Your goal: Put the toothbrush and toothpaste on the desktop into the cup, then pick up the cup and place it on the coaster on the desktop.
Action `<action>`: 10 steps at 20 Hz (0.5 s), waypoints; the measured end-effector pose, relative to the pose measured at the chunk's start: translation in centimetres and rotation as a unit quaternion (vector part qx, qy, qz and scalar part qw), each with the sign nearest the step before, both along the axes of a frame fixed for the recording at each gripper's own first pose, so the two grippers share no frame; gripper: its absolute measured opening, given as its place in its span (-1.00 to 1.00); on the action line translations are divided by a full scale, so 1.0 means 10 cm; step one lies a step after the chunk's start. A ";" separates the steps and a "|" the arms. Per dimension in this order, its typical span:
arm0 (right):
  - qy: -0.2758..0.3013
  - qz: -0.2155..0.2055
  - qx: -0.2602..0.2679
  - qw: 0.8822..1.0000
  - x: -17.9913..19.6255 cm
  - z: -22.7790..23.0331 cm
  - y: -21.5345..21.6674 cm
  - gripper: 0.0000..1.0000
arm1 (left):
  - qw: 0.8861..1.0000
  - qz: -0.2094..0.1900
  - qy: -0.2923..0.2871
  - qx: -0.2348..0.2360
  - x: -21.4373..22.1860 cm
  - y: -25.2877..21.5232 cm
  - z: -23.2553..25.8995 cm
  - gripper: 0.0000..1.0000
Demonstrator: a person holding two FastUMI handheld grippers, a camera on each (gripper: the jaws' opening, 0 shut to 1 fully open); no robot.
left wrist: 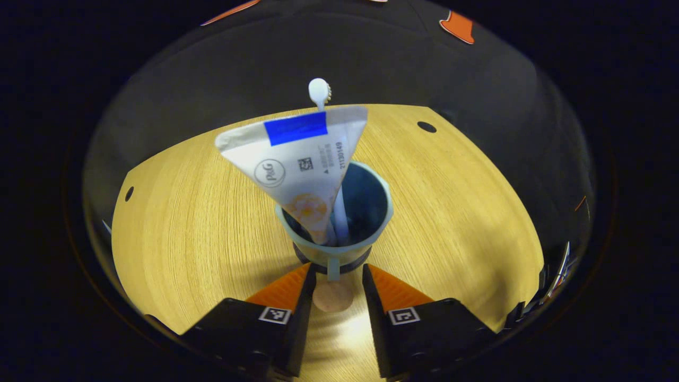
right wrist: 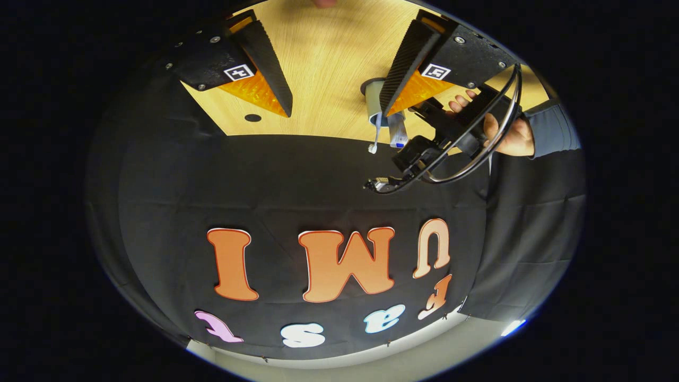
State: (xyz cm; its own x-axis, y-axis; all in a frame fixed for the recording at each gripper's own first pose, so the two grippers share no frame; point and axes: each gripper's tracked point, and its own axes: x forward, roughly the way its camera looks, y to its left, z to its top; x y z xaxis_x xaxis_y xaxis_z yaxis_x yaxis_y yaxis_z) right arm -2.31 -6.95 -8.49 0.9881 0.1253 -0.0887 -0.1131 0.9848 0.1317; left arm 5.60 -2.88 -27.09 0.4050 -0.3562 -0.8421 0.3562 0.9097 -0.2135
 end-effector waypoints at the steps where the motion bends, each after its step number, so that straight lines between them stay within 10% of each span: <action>1: 0.003 -0.001 0.001 1.000 0.01 -0.01 0.01 0.96 | 1.000 0.000 -0.002 -0.007 -0.03 0.02 0.07 0.34; 10: -0.005 -0.021 0.002 1.000 0.18 0.17 0.26 0.96 | 0.991 0.025 -0.127 -0.016 -0.20 0.54 1.01 0.96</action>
